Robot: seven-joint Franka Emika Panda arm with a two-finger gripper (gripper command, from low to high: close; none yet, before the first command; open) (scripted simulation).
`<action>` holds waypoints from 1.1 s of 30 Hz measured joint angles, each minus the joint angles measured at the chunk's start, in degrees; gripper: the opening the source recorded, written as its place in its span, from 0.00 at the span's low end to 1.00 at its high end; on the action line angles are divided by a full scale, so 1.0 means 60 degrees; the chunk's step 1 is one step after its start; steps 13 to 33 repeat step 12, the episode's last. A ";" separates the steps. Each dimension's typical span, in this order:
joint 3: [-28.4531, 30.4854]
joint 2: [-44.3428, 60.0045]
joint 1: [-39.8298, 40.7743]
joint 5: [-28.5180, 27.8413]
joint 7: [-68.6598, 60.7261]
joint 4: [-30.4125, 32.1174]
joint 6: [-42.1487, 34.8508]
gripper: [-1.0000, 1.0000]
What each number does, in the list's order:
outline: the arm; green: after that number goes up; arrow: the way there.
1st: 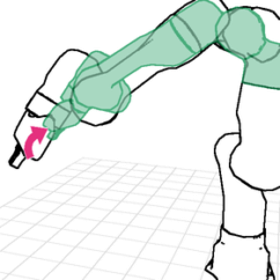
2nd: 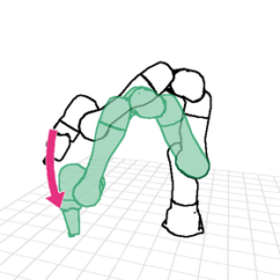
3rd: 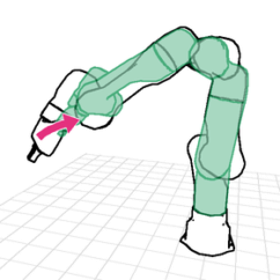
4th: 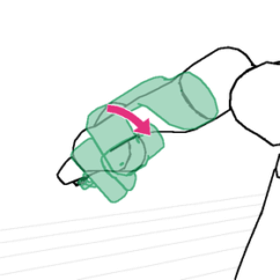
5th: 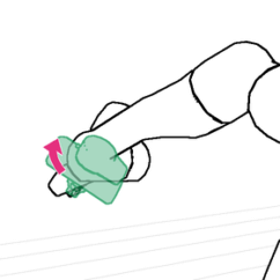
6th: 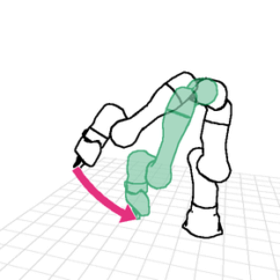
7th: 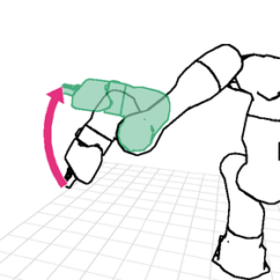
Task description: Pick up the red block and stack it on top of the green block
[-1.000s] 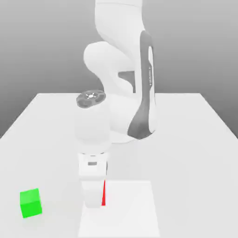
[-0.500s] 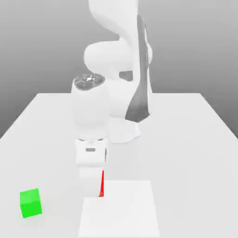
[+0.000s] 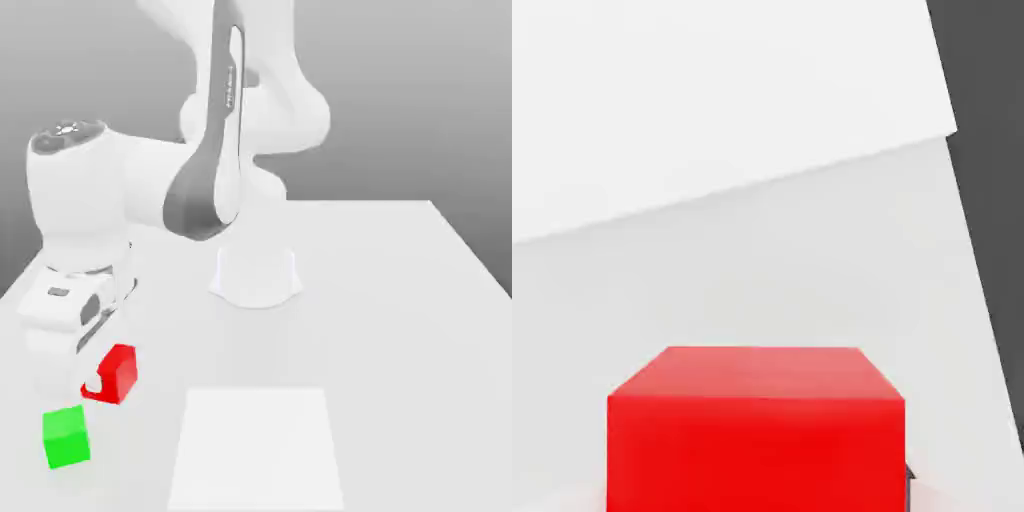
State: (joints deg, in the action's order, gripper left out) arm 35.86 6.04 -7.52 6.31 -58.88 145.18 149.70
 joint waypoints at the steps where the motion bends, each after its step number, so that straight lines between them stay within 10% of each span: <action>1: 0.0029 0.0136 0.0138 0.0201 -0.0118 -0.0180 -0.0064 0.00; 8: -0.0958 0.1664 0.0978 0.2114 -0.1466 -0.0501 0.0899 0.00; 9: -0.1184 0.1899 0.1155 0.2407 -0.1677 -0.0523 0.1064 1.00; 33: -0.1184 0.1899 0.1155 0.2407 -0.1677 -0.0523 0.1063 1.00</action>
